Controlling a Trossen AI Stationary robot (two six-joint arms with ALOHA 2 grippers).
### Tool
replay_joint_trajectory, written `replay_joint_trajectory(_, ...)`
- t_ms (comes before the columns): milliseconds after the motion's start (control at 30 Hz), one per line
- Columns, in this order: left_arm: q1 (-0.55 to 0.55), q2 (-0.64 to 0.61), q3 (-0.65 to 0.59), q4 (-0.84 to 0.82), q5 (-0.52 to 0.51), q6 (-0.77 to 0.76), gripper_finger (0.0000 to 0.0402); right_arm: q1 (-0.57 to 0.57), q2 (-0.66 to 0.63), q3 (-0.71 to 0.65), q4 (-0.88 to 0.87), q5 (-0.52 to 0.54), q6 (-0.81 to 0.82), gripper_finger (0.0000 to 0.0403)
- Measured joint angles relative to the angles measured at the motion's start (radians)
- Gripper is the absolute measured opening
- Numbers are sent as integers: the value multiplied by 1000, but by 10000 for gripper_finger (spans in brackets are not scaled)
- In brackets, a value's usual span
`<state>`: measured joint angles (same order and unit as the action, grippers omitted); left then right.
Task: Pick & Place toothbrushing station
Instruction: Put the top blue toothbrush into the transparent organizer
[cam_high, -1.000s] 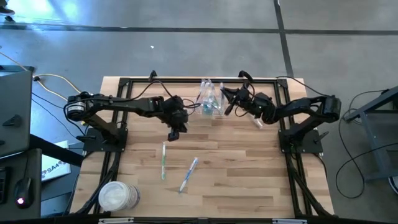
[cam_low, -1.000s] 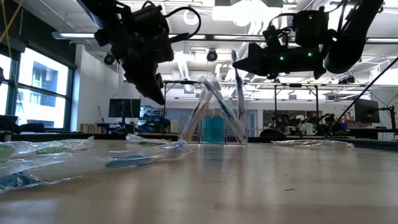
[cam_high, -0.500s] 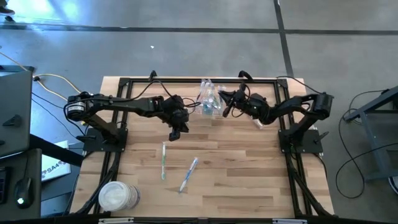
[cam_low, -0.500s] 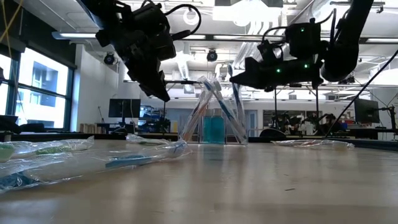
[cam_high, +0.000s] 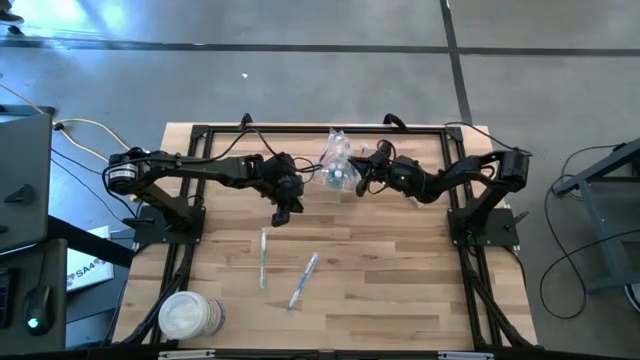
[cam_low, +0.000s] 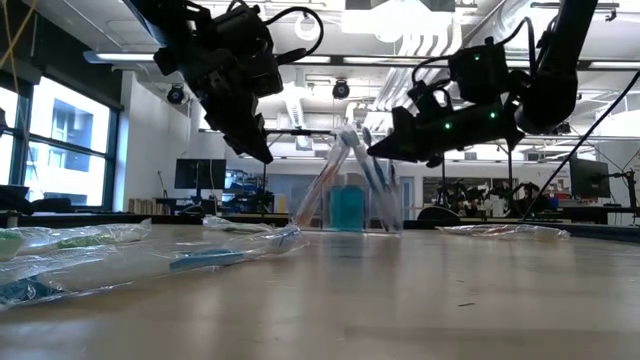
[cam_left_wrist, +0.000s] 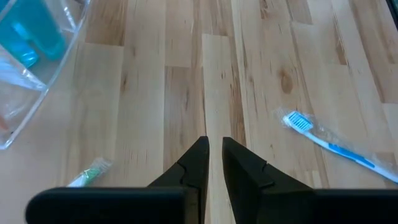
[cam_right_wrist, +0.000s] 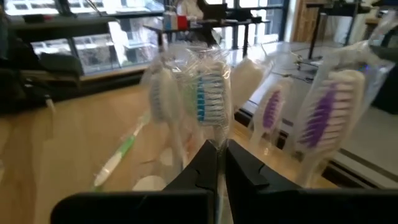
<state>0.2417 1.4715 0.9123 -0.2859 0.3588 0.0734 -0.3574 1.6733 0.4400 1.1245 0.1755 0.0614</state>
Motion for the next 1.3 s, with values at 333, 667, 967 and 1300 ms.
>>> replay_joint_trajectory(333,0,0,0,5,0,0,47,5,-2,1,-50,26,21,10)
replay_joint_trajectory(667,0,1,0,-9,0,0,47,-16,-14,1,-89,-83,14,20)
replay_joint_trajectory(967,0,1,0,-15,-1,-1,47,-12,-16,-1,-97,-78,-8,59)
replay_joint_trajectory(1300,0,1,0,-31,0,-1,47,-9,-19,-2,-105,-81,-14,126)
